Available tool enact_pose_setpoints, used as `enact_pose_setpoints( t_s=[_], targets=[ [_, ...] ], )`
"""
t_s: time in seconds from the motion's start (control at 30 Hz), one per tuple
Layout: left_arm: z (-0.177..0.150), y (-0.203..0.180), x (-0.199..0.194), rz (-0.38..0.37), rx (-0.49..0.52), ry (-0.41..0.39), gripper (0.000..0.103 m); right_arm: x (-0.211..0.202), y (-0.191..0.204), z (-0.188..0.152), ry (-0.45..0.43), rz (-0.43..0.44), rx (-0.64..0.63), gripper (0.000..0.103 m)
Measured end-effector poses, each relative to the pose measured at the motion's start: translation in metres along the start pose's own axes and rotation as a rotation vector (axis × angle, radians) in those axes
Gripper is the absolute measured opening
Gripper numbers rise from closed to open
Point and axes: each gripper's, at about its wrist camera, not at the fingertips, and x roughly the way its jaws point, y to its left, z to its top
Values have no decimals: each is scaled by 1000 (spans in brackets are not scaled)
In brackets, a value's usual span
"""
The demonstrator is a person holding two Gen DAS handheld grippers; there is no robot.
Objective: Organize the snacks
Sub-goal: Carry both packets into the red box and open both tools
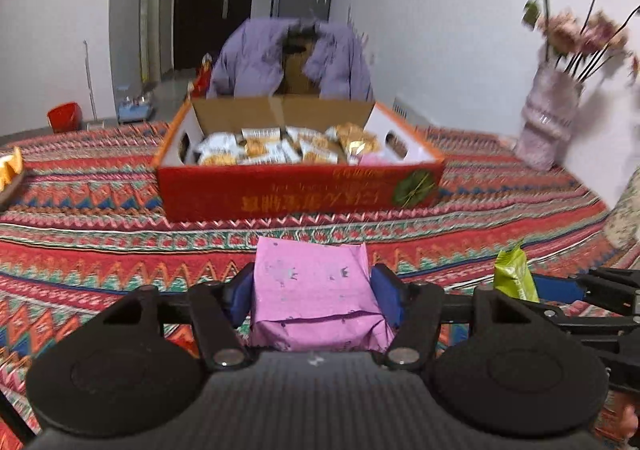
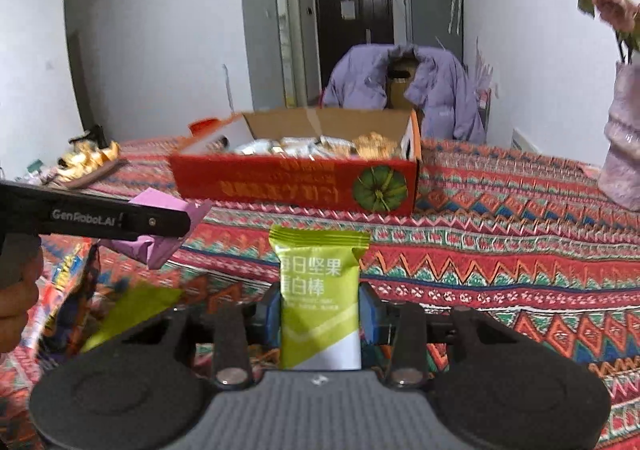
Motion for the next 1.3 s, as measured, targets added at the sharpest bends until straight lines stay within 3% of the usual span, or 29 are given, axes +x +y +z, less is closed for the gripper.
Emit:
enact_pose_setpoints(
  t_s=[0.33, 0.5, 0.67, 1.0, 1.3],
  targets=[
    [-30, 5, -109, -7, -50, -123, 62, -69, 25, -7, -95, 23, -8, 38],
    [-31, 13, -138, -1, -75, -177, 62, -88, 38, -5, -126, 29, -33, 38],
    [-23, 30, -157, -41, -116, -203, 62, -94, 45, -1, -138, 31, -47, 38],
    [14, 44, -149, -31, -83, -250, 62, -78, 39, 31, -145, 48, -58, 38],
    [66, 51, -96, -25, -24, -239, 63, -18, 17, 95, -128, 82, -55, 38]
  ],
)
